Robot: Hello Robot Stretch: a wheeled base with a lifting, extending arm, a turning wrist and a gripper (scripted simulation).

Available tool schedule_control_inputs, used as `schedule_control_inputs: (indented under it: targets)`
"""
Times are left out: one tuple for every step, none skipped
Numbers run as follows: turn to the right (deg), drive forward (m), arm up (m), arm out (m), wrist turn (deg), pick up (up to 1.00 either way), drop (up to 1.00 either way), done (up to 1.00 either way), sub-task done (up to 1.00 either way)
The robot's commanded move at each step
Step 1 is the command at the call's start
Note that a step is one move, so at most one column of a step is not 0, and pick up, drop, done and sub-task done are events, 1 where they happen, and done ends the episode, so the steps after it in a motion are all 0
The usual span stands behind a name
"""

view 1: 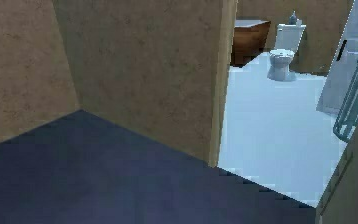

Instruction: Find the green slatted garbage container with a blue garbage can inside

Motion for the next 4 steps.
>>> schedule_control_inputs:
  targets:
    - [0.0,0.50,0.00,0.00,0.0,0.00,0.00,0.00,0.00]
    - [39.0,0.00,0.00,0.00,0.0,0.00,0.00,0.00,0.00]
    - [0.0,1.00,0.00,0.00,0.0,0.00,0.00,0.00,0.00]
    - [0.0,0.35,0.00,0.00,0.0,0.00,0.00,0.00,0.00]
